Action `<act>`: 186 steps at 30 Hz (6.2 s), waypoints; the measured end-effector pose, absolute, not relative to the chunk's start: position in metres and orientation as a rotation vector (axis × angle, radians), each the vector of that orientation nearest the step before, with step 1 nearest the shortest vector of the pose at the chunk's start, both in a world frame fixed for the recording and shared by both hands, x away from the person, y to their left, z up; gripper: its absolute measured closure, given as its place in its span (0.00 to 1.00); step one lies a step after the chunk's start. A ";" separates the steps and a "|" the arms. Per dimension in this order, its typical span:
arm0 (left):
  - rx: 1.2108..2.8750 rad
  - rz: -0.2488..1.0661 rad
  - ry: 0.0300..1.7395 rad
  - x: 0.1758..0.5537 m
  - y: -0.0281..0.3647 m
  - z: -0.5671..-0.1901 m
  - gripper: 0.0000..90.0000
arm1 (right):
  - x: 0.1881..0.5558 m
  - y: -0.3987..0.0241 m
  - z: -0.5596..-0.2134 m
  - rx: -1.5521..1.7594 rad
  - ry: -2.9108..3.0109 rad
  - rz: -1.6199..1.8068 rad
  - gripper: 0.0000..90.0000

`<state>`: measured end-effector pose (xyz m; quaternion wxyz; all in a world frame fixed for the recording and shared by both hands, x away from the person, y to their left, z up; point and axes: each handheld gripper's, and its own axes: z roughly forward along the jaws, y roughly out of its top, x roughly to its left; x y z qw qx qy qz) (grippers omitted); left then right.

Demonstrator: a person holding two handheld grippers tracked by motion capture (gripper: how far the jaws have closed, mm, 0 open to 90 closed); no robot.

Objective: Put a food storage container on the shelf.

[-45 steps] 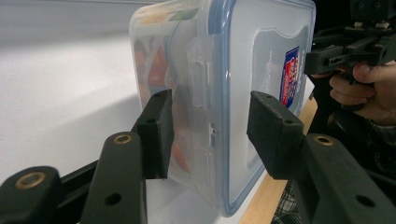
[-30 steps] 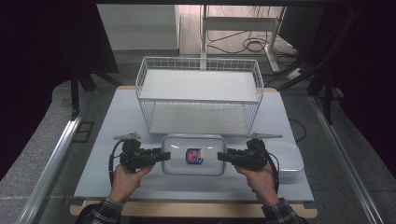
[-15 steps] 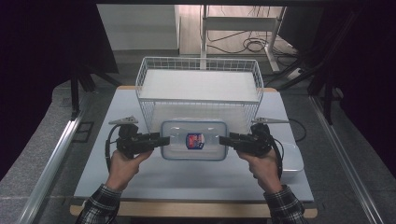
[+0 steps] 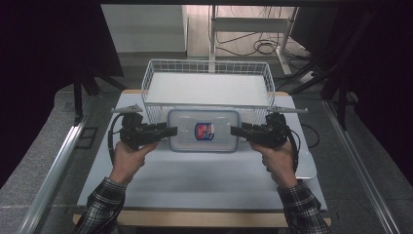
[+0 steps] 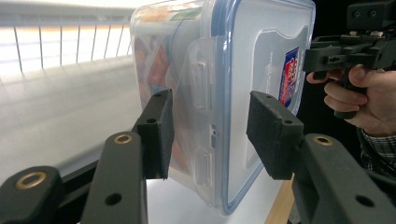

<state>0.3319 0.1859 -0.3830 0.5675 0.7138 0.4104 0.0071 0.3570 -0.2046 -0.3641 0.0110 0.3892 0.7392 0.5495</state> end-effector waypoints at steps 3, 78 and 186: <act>1.673 0.025 0.954 0.337 0.186 -0.374 0.58 | 0.362 -0.205 -0.352 1.195 2.279 1.731 0.56; 1.682 0.186 1.036 0.442 0.181 -0.322 0.57 | 0.459 -0.188 -0.310 1.286 2.100 1.602 0.56; 2.000 0.504 0.950 0.246 0.170 -0.514 0.01 | 0.286 -0.222 -0.480 1.026 2.342 1.345 0.02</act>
